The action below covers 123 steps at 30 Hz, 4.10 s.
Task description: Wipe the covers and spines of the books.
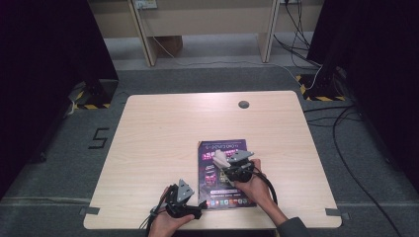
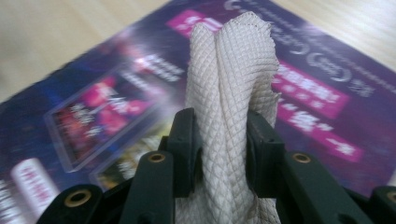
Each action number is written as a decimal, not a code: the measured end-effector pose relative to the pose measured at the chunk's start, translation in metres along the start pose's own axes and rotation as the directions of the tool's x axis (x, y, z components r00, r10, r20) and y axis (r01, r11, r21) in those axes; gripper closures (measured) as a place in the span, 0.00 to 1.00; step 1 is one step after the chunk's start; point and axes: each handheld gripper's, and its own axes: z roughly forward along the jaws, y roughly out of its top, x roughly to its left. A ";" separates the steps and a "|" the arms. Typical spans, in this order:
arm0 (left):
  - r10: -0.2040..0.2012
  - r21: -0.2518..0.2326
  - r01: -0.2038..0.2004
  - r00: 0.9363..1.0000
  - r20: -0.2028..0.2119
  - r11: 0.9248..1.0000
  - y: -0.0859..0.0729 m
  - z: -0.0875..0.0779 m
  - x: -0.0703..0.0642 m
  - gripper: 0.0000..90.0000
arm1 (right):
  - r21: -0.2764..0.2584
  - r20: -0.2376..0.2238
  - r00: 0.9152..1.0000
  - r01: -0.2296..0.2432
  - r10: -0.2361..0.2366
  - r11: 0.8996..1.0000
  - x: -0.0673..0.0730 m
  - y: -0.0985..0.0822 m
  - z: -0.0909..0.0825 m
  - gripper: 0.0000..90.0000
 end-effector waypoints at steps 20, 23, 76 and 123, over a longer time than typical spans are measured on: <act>-0.001 -0.005 0.001 1.000 -0.009 1.000 -0.001 -0.001 -0.001 0.15 | -0.018 -0.125 0.989 0.071 -0.073 0.997 0.046 -0.002 -0.002 0.74; -0.005 -0.005 0.005 1.000 -0.004 1.000 -0.001 0.000 0.000 0.15 | -0.015 -0.131 0.989 0.070 -0.071 0.997 0.048 0.002 0.002 0.74; 0.003 -0.012 -0.003 1.000 -0.016 1.000 -0.001 0.000 -0.002 0.15 | -0.007 -0.053 0.998 0.031 -0.031 1.000 0.012 -0.045 -0.045 0.73; 0.005 0.001 -0.005 1.000 -0.022 1.000 -0.001 0.000 -0.001 0.12 | -0.020 0.127 0.992 0.014 -0.011 1.000 -0.026 0.047 0.049 0.73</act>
